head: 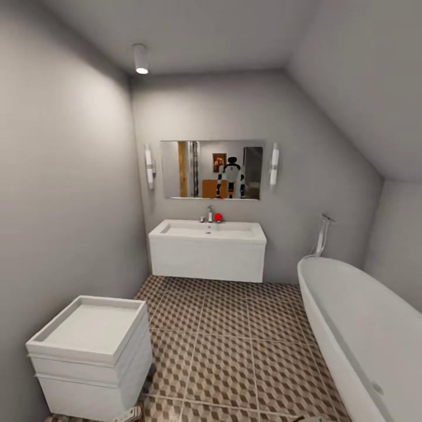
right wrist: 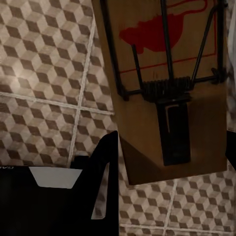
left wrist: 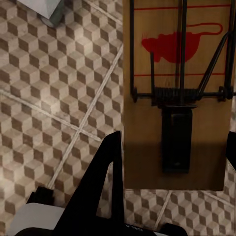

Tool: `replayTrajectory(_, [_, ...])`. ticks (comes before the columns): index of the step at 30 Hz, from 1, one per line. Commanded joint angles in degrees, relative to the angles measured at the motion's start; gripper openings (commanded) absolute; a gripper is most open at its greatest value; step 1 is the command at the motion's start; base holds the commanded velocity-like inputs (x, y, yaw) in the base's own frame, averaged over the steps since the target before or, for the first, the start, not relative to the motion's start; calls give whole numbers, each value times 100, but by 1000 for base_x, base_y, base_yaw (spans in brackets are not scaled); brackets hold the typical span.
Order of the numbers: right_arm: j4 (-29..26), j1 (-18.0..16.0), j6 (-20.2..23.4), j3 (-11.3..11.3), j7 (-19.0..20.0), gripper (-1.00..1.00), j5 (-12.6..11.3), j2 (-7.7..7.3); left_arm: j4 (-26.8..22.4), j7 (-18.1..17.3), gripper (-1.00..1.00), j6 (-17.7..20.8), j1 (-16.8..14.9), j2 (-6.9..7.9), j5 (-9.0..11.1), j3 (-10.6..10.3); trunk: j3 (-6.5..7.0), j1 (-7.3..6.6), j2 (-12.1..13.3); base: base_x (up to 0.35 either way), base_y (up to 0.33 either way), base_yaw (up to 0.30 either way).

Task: Take the four mousetraps from the cabinet in the bathroom and place them on the bathroom floor. Make sure all four end up on the same floor surface, and ensure that at least two of them are either under or directly next to the same bathroom sink.

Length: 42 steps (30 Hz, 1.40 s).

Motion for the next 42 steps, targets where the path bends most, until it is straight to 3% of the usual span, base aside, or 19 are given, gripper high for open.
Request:
replayTrajectory(1, [-22, 2, 39, 49, -35, -100, -61, -5, 14, -10, -100, 9, -6, 2, 28, 20, -2, 5, -4, 331, -21, 72])
replayTrajectory(23, [-22, 4, 39, 49, -32, -100, -68, -5, 14, -14, -100, 7, -6, -7, 28, 17, -2, 5, -4, 334, -3, 11])
replayTrajectory(42, [-22, 2, 39, 48, -26, -100, -70, -5, 14, -14, -100, -69, -6, -23, 24, 11, -2, 5, -4, 300, -59, -135])
